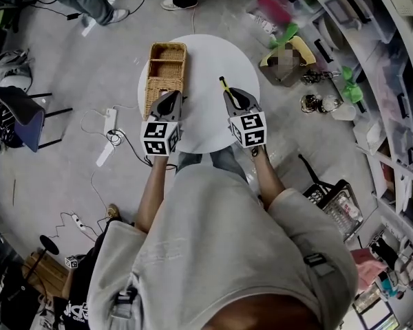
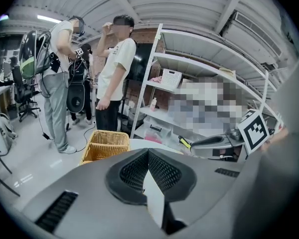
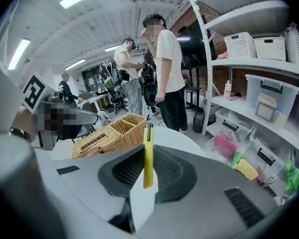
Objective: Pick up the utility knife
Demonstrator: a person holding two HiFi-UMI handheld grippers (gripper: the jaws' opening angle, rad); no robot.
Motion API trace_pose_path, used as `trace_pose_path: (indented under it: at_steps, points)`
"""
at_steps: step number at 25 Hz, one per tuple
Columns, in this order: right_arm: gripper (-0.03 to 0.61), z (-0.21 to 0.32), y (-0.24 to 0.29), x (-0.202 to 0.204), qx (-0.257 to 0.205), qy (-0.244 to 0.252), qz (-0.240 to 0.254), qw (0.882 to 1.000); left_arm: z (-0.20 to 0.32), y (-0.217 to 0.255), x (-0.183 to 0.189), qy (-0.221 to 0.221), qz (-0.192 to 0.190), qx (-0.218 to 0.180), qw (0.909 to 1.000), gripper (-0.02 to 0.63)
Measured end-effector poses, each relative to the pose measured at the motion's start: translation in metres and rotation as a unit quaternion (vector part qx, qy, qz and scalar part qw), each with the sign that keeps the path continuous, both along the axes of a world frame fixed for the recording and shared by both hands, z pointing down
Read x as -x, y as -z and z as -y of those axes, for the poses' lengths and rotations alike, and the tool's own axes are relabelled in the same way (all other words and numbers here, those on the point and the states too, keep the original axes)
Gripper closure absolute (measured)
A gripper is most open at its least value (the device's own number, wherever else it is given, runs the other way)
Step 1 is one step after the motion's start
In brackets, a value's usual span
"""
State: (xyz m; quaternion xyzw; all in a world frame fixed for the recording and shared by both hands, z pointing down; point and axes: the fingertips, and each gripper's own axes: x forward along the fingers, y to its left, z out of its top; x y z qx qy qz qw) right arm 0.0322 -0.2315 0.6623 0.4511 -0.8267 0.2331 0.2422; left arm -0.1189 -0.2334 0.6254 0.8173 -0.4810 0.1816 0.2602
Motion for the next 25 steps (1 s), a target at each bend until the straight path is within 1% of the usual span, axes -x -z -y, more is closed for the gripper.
trace_pose_path:
  at_steps: [6,13,25]
  points:
    - [0.506,0.0,0.033,-0.003,-0.03,-0.007,0.009,0.999,0.0,0.023,0.002,0.006,-0.002,-0.022,0.9997,0.594]
    - [0.506,0.024,0.076,-0.003,-0.079,-0.012,0.019,0.997,0.019,0.057,0.009,0.014,0.003,-0.061,0.9981,0.594]
    - [0.506,0.054,0.149,-0.011,-0.16,-0.026,0.03,0.986,0.049,0.119,0.021,0.021,0.01,-0.137,0.9903,0.594]
